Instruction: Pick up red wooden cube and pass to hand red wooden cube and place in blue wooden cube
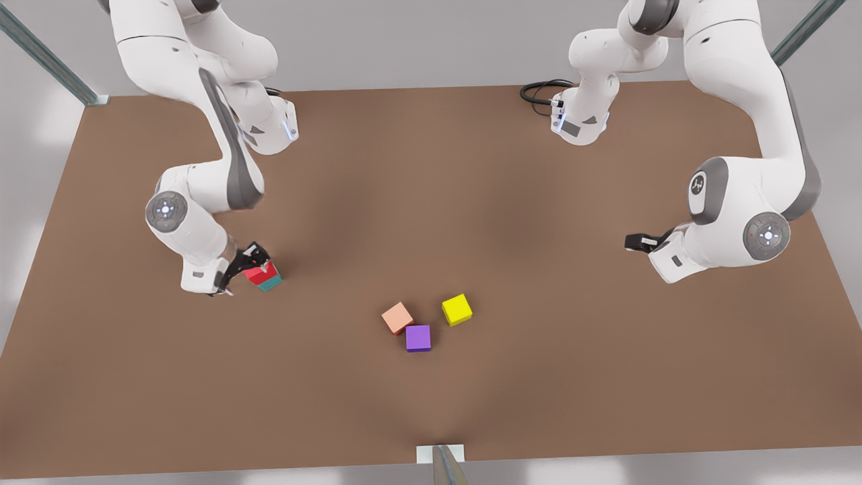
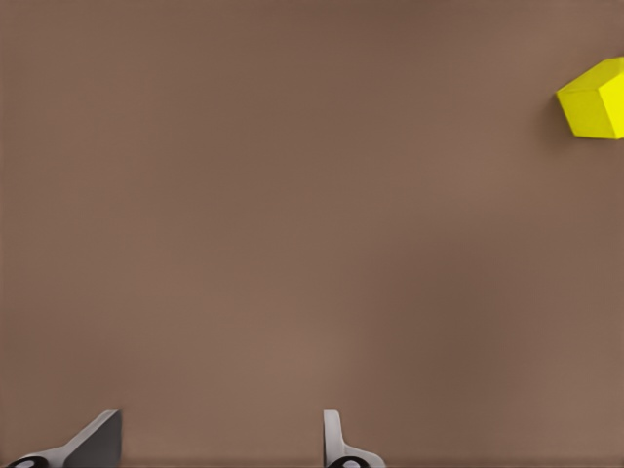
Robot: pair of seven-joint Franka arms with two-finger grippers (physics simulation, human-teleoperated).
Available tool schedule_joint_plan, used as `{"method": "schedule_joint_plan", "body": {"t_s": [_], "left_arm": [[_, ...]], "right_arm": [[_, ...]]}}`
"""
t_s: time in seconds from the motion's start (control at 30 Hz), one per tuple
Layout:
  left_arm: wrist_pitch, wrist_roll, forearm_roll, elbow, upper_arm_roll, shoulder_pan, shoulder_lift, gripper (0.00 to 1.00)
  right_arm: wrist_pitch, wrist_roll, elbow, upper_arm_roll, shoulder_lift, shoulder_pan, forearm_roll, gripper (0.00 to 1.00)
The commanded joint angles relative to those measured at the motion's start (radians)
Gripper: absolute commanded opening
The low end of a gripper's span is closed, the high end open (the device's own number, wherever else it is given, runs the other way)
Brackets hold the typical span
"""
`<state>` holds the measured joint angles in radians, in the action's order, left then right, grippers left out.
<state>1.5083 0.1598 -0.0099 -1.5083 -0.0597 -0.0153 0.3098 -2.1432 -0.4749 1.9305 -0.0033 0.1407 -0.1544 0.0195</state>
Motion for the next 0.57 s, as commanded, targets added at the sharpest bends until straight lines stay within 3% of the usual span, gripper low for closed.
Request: {"method": "schedule_joint_plan", "body": {"t_s": [0.0, 0.07, 0.17, 0.53], "left_arm": [[-0.010, -0.003, 0.002, 0.000, 0.000, 0.000, -0.002, 1.00], [-0.011, -0.002, 0.002, 0.000, 0.000, 0.000, -0.002, 1.00], [-0.013, -0.003, 0.002, 0.003, 0.000, 0.002, -0.003, 1.00], [-0.091, -0.002, 0.007, 0.037, 0.001, 0.006, -0.002, 1.00]], "right_arm": [[0.437, 0.356, -0.149, -0.006, 0.023, 0.012, 0.025, 1.00], [0.523, 0.689, -0.220, -0.020, -0.010, 0.027, 0.030, 1.00], [0.804, 0.720, -0.447, -0.061, -0.059, 0.029, 0.010, 1.00], [0.773, 0.593, -0.377, -0.101, -0.147, 0.073, -0.018, 1.00]]}}
